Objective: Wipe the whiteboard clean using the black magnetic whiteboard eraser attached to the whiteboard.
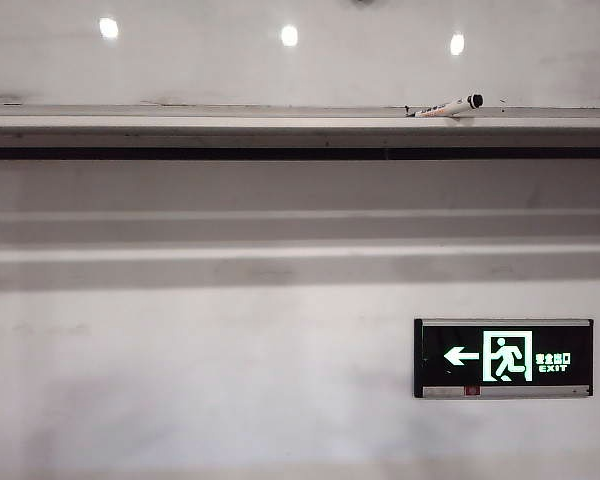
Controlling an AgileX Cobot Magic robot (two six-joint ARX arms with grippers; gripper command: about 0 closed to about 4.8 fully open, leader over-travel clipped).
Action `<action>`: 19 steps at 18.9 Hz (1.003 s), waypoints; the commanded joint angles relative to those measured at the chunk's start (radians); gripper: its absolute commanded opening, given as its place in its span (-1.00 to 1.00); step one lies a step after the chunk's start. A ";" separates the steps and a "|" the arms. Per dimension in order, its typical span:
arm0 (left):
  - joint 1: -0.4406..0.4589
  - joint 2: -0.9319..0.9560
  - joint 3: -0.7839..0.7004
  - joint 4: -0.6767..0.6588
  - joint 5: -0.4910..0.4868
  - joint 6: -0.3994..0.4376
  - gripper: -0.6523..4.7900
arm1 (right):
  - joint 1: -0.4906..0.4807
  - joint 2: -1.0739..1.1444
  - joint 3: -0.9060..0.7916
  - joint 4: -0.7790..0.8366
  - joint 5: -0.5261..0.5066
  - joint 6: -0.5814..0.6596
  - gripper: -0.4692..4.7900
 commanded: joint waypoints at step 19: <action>0.126 -0.001 -0.064 0.040 0.152 0.045 -0.78 | 0.001 -0.001 0.004 0.010 0.005 0.003 -0.62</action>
